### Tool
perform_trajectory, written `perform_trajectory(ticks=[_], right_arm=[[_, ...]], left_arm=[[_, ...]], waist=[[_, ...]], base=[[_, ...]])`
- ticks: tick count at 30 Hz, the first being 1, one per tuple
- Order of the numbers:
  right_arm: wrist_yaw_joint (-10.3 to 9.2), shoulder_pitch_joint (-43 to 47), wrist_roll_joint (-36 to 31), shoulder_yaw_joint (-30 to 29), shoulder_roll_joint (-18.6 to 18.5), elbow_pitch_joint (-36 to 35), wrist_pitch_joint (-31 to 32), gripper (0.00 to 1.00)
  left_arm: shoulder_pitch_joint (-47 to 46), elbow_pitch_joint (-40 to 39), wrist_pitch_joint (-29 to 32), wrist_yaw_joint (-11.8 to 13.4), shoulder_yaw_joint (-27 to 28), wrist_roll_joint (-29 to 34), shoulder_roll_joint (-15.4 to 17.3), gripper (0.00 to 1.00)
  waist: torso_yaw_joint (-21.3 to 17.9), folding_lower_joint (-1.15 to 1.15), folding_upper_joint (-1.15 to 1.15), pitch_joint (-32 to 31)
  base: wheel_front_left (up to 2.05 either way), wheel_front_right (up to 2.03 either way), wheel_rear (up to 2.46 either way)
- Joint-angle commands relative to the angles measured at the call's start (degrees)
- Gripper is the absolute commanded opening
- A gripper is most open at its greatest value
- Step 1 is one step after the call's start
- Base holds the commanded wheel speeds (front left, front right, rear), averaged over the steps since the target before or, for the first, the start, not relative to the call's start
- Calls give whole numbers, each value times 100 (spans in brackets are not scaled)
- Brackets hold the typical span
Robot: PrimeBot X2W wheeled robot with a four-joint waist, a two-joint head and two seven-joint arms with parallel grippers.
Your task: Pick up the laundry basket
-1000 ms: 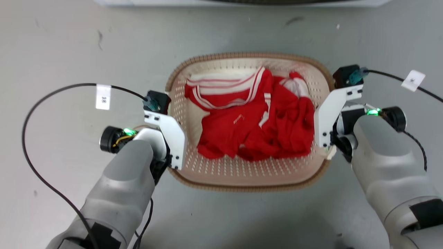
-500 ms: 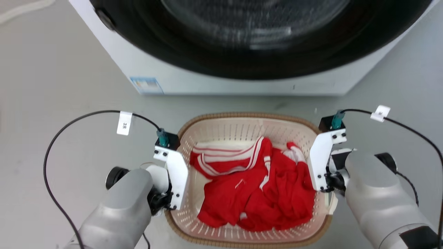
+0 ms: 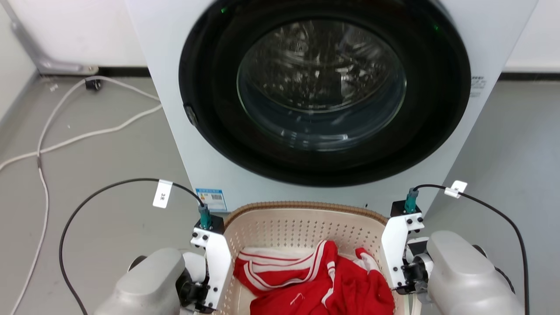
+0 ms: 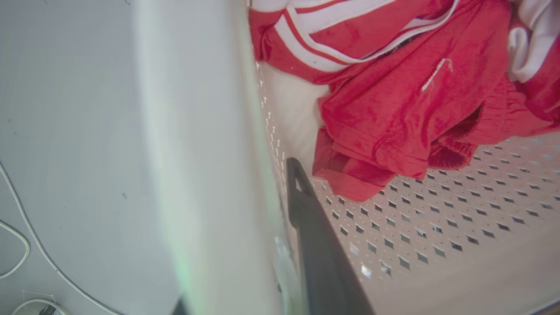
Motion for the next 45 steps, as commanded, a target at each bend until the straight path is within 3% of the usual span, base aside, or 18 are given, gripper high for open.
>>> perform_trajectory(ticks=[1,19,45], right_arm=[[19,57,16,129,-79,-75,95,0],[44,296,537,890,-66,-259,847,0],[44,-181,735,956,-60,16,789,0]], left_arm=[[105,-31,60,-41,-108,-3,82,0],[311,-123,507,-50,-632,-632,199,0],[-57,-88,624,-52,-1001,-1023,238,0]], waist=[[17,2,0,-209],[-117,2,0,-630],[-242,2,0,-487]], base=[[0,0,0],[0,0,0],[0,0,0]])
